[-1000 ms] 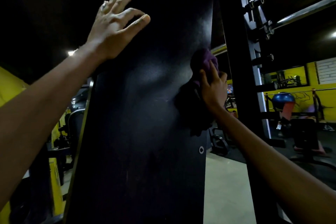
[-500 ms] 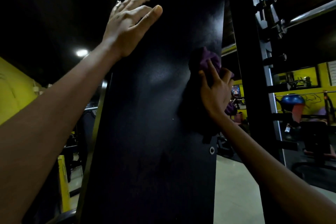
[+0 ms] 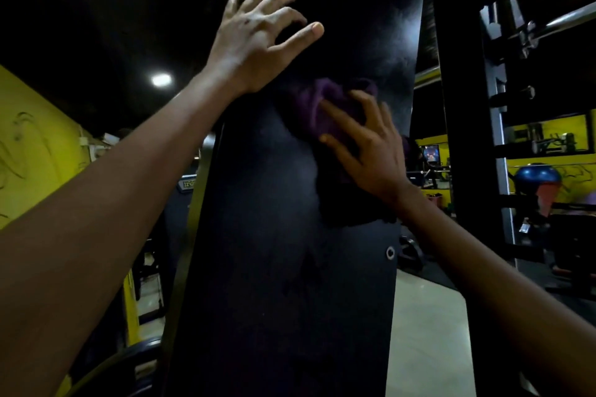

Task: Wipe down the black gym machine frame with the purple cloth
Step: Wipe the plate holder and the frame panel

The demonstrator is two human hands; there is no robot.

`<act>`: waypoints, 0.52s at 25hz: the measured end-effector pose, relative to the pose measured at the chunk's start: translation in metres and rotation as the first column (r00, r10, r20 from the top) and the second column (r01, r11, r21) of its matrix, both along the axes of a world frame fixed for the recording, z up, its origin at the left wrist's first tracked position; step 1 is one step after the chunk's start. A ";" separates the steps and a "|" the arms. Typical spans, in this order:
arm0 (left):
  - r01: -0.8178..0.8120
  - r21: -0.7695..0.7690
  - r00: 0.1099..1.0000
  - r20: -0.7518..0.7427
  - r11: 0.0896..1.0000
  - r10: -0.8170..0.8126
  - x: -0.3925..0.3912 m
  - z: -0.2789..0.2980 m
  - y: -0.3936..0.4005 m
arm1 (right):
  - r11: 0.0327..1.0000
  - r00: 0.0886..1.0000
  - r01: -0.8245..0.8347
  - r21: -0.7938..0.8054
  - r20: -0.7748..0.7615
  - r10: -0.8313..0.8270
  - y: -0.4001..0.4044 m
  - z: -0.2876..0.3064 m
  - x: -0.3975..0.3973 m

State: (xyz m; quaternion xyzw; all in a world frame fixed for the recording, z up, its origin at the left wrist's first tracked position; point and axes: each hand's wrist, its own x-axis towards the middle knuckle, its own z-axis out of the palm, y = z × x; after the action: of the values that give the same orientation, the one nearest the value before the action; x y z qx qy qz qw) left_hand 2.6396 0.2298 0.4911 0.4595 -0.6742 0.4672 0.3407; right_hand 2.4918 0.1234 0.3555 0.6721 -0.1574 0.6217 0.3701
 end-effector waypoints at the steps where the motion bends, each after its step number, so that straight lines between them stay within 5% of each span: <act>1: -0.003 -0.003 1.000 0.012 1.000 0.003 0.001 -0.003 0.001 | 0.982 0.979 -0.101 0.157 0.192 0.070 0.006 0.001 0.006; 2: 0.015 -0.001 1.000 -0.003 1.000 -0.015 0.001 -0.004 0.002 | 0.954 0.942 -0.178 0.240 0.323 0.094 0.011 -0.005 0.019; 4: 0.066 -0.004 0.997 -0.033 0.998 -0.066 0.002 -0.003 0.003 | 0.971 0.950 -0.148 0.189 0.299 0.087 0.033 -0.022 0.048; 6: 0.084 0.018 0.995 -0.051 0.996 -0.083 0.002 -0.003 0.002 | 0.992 0.992 -0.121 0.026 0.027 0.120 0.040 -0.034 0.048; 9: 0.096 0.031 0.994 -0.052 0.995 -0.094 0.005 -0.010 0.004 | 0.968 0.928 -0.052 -0.244 -0.371 -0.043 0.012 -0.020 0.002; 11: 0.113 0.028 0.993 -0.040 0.993 -0.111 0.010 -0.022 0.007 | 0.973 0.946 0.036 -0.227 -0.305 -0.107 -0.009 -0.012 -0.017; 13: 0.157 0.042 0.986 -0.059 0.987 -0.155 0.014 -0.032 0.009 | 0.997 0.997 -0.032 0.063 0.068 0.027 -0.008 -0.013 -0.007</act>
State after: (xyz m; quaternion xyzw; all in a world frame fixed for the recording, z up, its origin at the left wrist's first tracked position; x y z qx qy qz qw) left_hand 2.6538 0.2390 0.4587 0.4262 -0.7090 0.4101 0.3840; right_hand 2.4850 0.1152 0.3422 0.6646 -0.1798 0.6440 0.3336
